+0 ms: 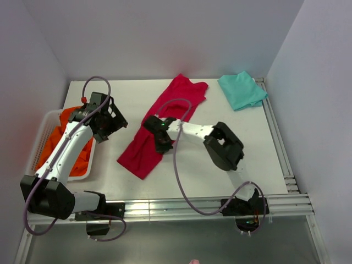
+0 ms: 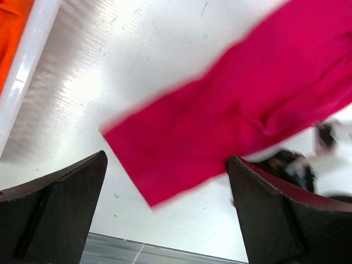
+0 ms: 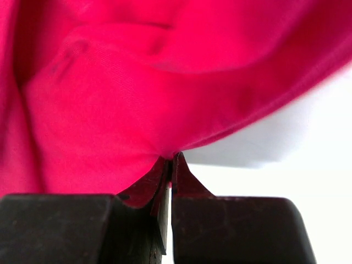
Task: Fold and stack the t-shirts
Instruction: Fold the tshirt
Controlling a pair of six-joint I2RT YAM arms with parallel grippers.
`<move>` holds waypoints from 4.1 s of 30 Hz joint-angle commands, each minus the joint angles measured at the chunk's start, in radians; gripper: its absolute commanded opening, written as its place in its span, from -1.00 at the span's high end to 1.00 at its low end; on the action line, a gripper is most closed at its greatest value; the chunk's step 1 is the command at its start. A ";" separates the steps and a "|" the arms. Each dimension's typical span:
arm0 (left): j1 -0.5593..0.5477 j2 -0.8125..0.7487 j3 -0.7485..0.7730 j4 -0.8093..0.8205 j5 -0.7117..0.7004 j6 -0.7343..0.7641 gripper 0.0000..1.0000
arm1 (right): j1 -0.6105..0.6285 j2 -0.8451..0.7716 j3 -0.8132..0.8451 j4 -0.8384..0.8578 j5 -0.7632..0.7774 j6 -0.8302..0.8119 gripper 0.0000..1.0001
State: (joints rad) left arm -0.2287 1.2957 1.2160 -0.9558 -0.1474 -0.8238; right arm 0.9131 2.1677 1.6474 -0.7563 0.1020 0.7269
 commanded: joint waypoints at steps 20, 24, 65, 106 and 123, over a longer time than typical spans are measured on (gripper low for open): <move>-0.145 0.045 -0.228 0.236 0.325 0.157 -0.99 | -0.278 -0.394 -0.512 -0.209 0.278 0.103 -0.53; -0.251 0.077 -0.223 0.282 0.379 0.175 -0.99 | -0.284 -0.546 -0.503 -0.241 0.223 0.098 -0.52; -0.679 0.415 -0.323 0.486 0.209 0.069 -0.08 | -0.284 -1.049 -0.817 -0.130 -0.097 0.223 -0.22; -0.722 0.421 -0.197 0.417 0.295 -0.029 0.99 | -0.092 -0.878 -1.095 0.229 -0.171 0.422 0.00; -0.722 0.419 -0.214 0.424 0.289 -0.023 0.99 | -0.092 -1.099 -1.041 0.090 -0.104 0.445 0.00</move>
State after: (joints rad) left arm -0.9398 1.7145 0.9970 -0.5404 0.1204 -0.8360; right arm 0.8158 1.1046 0.5716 -0.6533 -0.0448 1.1591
